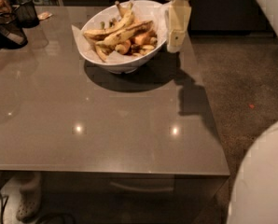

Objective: Pick banana from white bowl

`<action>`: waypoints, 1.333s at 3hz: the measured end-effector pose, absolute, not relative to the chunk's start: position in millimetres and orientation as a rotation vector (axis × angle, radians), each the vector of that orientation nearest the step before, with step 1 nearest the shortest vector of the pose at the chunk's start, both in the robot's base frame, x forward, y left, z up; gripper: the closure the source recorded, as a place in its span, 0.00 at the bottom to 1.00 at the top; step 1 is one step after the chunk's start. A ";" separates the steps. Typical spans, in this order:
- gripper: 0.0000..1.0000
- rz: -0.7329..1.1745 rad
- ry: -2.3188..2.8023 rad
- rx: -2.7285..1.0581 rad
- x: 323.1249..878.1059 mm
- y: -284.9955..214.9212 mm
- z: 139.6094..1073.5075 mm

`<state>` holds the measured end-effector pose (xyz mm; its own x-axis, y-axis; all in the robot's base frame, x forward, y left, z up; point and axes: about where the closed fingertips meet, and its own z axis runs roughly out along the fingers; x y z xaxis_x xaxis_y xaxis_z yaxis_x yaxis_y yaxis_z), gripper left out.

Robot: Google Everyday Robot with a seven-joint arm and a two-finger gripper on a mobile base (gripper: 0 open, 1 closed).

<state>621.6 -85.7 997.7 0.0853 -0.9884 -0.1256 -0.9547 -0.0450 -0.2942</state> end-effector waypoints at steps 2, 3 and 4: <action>0.00 -0.161 1.828 -2.073 642.4 -59.2 1007.3; 0.00 -0.157 1.735 -2.156 655.3 -25.4 1008.6; 0.10 -0.149 1.679 -2.197 670.5 1.4 1005.5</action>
Offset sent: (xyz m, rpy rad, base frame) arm 0.0240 0.0430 0.0305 0.0373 -0.0307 0.1431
